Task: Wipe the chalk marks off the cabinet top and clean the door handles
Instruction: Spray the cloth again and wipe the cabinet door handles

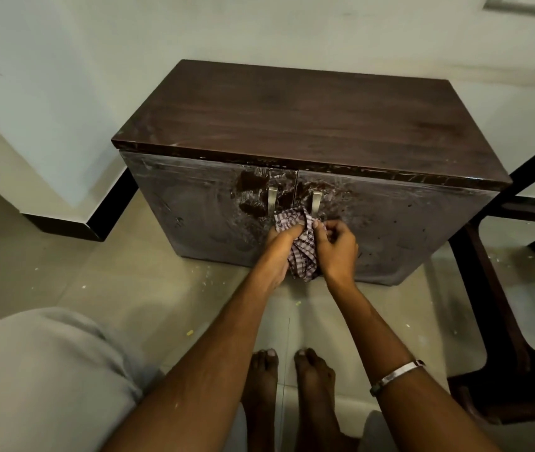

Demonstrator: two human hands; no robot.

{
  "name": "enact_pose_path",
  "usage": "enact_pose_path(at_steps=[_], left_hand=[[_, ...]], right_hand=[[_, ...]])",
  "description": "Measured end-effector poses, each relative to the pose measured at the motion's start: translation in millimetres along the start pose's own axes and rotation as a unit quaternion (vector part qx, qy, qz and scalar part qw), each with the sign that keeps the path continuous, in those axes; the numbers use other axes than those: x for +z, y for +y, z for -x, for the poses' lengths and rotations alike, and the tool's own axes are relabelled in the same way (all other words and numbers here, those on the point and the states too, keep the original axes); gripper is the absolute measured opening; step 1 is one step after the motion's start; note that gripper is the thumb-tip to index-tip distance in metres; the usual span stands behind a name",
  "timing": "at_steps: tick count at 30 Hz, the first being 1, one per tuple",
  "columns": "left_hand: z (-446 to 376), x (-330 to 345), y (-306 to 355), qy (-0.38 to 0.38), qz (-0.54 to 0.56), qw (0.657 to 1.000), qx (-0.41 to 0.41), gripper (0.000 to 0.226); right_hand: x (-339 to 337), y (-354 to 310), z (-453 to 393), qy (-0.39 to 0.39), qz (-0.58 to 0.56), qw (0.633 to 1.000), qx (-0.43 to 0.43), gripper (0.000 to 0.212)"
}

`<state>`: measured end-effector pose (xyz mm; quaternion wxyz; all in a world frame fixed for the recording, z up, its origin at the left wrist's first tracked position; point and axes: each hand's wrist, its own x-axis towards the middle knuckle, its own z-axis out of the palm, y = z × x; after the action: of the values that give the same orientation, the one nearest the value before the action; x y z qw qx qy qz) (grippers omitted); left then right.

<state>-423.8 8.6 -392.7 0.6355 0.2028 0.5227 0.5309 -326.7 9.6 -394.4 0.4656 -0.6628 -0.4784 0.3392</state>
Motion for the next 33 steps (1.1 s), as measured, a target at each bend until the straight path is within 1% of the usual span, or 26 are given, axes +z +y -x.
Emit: enact_pose_path(at_steps=[3, 5, 7, 9, 11, 14, 18, 19, 22, 23, 27, 33], left_hand=[[3, -1, 3, -0.032, 0.017, 0.998, 0.046, 0.016], [7, 3, 9, -0.045, 0.027, 0.997, 0.058, 0.010], [8, 6, 12, -0.046, 0.037, 0.996, 0.063, 0.007], [8, 8, 13, -0.031, 0.040, 0.997, 0.061, 0.007], [9, 11, 15, -0.013, 0.041, 0.997, 0.059, 0.014], [12, 17, 20, 0.002, 0.044, 0.998, 0.046, 0.033], [15, 24, 27, 0.007, 0.062, 0.998, 0.028, 0.037], [15, 23, 27, 0.002, 0.060, 0.998, 0.027, 0.035], [16, 20, 22, -0.016, 0.052, 0.998, 0.025, 0.014], [15, 17, 19, -0.017, 0.051, 0.998, 0.025, 0.011], [15, 10, 12, 0.001, 0.036, 0.999, 0.025, 0.006], [13, 6, 9, 0.002, -0.002, 1.000, 0.022, 0.008]], right_hand=[[-2, -5, 5, 0.008, -0.037, 0.999, -0.031, 0.020], [-3, -12, 4, 0.012, -0.052, 0.998, -0.041, 0.018], [-3, -18, 2, 0.022, -0.050, 0.997, -0.049, 0.018], [-3, -25, 2, 0.033, -0.043, 0.997, -0.053, 0.017], [-4, -31, 2, 0.043, -0.034, 0.997, -0.051, 0.017], [-4, -40, -3, 0.050, -0.020, 0.998, -0.033, 0.018], [-5, -46, -10, 0.043, -0.024, 0.999, -0.013, 0.019], [-6, -46, -10, 0.039, -0.027, 0.999, -0.014, 0.018], [-8, -39, -6, 0.027, -0.031, 0.999, -0.028, 0.019], [-9, -35, -4, 0.023, -0.027, 0.999, -0.038, 0.019], [-7, -21, 5, 0.009, -0.010, 0.997, -0.072, 0.018], [-6, -11, 7, -0.007, 0.006, 0.996, -0.086, 0.022]])
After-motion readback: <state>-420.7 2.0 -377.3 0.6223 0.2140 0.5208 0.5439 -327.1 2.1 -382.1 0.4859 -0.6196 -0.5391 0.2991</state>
